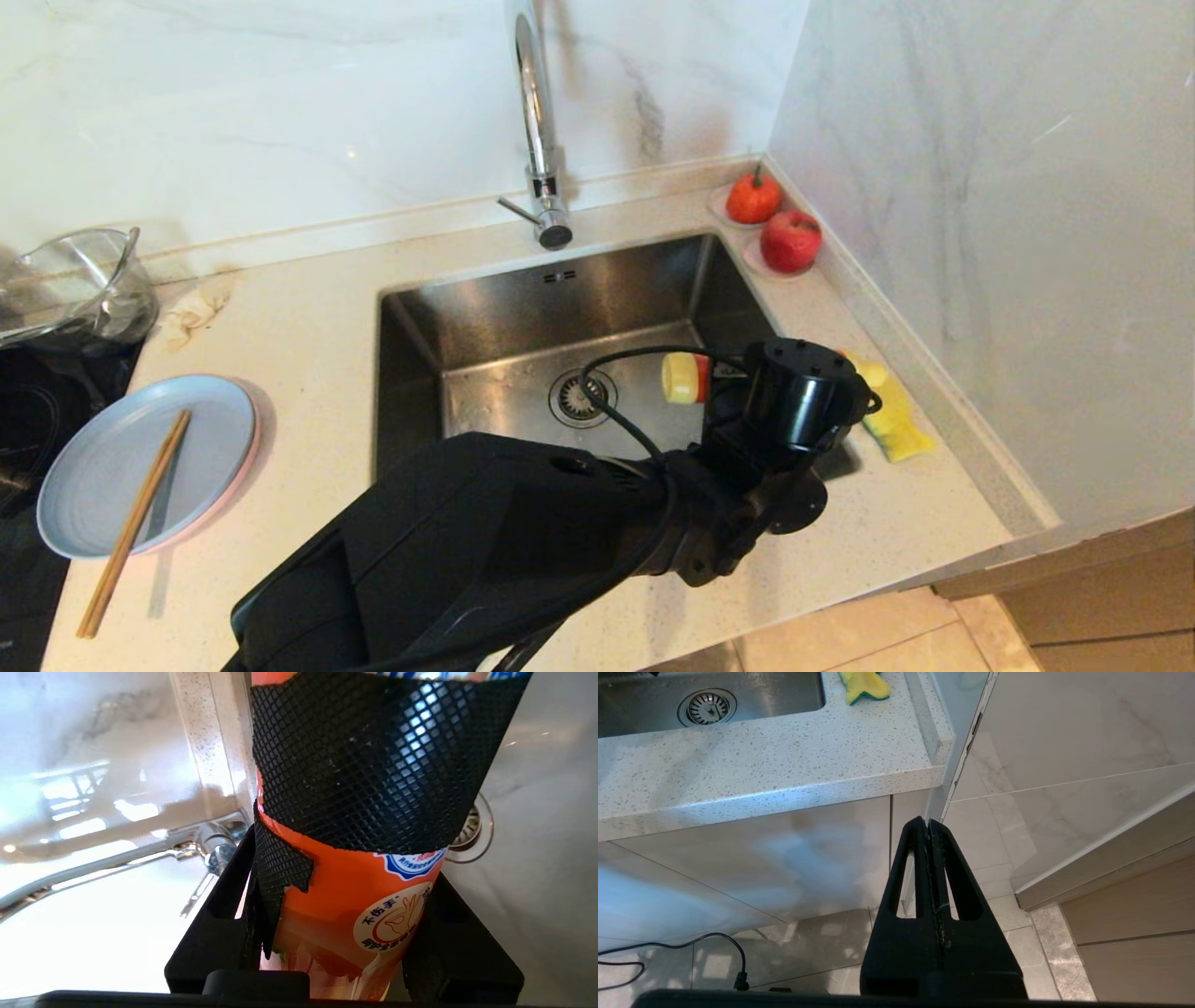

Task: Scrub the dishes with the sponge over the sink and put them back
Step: Squeeze it onto the sponge

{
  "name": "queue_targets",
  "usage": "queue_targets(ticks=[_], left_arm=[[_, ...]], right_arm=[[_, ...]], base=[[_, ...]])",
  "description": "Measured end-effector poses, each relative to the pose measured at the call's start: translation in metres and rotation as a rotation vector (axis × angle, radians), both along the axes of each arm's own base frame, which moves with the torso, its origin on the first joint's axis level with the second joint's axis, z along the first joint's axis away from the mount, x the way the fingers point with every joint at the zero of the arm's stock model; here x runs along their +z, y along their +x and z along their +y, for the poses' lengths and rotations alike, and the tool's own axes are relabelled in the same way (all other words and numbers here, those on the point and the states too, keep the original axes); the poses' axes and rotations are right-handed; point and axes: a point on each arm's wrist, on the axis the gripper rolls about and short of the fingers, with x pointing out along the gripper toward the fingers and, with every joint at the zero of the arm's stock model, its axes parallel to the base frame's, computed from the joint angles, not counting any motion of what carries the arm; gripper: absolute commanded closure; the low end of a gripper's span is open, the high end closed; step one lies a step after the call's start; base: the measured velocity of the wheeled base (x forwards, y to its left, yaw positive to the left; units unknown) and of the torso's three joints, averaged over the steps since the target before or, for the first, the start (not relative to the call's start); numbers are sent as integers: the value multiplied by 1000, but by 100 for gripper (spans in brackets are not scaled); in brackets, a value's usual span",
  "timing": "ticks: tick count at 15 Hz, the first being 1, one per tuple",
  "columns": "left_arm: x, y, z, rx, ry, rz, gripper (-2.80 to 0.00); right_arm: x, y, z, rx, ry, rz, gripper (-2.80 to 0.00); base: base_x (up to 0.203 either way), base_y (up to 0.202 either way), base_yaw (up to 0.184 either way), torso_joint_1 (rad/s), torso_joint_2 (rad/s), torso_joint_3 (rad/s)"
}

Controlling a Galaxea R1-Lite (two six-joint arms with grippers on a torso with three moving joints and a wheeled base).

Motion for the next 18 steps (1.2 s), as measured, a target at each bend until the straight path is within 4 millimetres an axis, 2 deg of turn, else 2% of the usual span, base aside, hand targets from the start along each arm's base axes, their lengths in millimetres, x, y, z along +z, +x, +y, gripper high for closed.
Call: queue_targets(ticks=[6,18], left_arm=[[3,0,0,-7,69,-17,0],[14,-4,-2,-14,25,-74,0]], right_arm=[[0,0,0,0,0,1,0],[0,0,0,0,0,1,0]], base=[[0,0,0,0,0,0],[0,0,0,0,0,0]])
